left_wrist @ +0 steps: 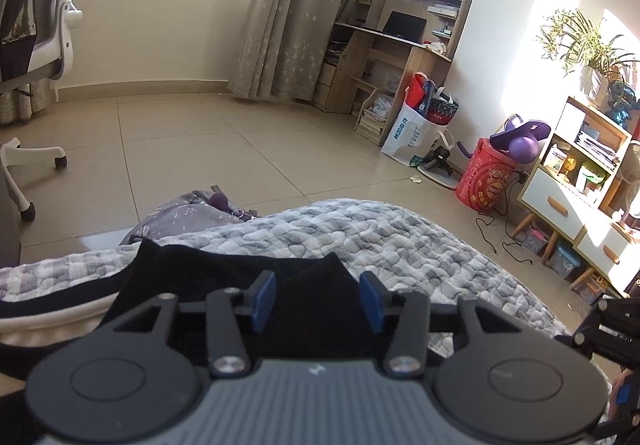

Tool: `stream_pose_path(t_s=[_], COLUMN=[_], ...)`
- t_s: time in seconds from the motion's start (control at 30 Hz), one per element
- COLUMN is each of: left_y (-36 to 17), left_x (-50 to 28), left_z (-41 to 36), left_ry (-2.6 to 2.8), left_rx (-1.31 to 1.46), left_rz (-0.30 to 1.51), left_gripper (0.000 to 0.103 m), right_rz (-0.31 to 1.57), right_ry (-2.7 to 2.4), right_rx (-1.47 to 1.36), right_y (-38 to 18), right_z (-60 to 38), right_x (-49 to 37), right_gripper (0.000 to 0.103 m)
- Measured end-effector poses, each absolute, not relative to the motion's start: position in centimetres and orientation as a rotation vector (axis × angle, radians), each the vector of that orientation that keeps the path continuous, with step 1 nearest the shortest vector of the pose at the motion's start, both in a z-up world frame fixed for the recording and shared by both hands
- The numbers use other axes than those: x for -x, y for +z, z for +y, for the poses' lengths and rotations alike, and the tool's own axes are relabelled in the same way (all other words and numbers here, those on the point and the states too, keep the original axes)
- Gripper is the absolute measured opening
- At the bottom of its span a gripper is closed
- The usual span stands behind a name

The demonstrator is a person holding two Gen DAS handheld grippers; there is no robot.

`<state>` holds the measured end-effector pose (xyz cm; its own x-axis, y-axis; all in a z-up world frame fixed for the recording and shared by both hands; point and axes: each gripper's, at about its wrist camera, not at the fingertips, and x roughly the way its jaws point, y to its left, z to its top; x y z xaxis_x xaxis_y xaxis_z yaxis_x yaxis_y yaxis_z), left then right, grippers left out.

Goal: Fold clothes

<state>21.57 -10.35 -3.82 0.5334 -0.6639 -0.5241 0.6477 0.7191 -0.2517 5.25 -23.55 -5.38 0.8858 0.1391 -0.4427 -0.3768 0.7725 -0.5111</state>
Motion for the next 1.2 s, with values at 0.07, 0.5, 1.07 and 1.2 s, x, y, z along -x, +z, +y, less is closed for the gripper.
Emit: stream_pose_path(t_s=[0.07, 0.5, 1.07, 1.2], left_y=[-3.6, -4.6, -4.2, -4.2], left_x=[-20.9, -17.8, -13.5, -12.9], left_z=[-9.1, 1.4, 14.6, 17.9], left_ry=[-0.767, -0.598, -0.19, -0.035], left_rx=[0.023, 0.02, 0.243, 0.3], left_rz=[0.634, 0.667, 0.658, 0.646], left_gripper=[0.052, 0.053, 0.065, 0.068], right_rz=[0.398, 0.405, 0.425, 0.471], right_ry=[0.285, 0.347, 0.495, 0.53], right_rx=[0.619, 0.52, 0.389, 0.34], right_y=[-4.8, -1.0, 2.0, 1.4], right_z=[-23.3, -20.6, -11.5, -8.9], right_x=[-5.1, -4.2, -9.8, -11.7], right_gripper=[0.039, 0.048, 0.055, 0.055])
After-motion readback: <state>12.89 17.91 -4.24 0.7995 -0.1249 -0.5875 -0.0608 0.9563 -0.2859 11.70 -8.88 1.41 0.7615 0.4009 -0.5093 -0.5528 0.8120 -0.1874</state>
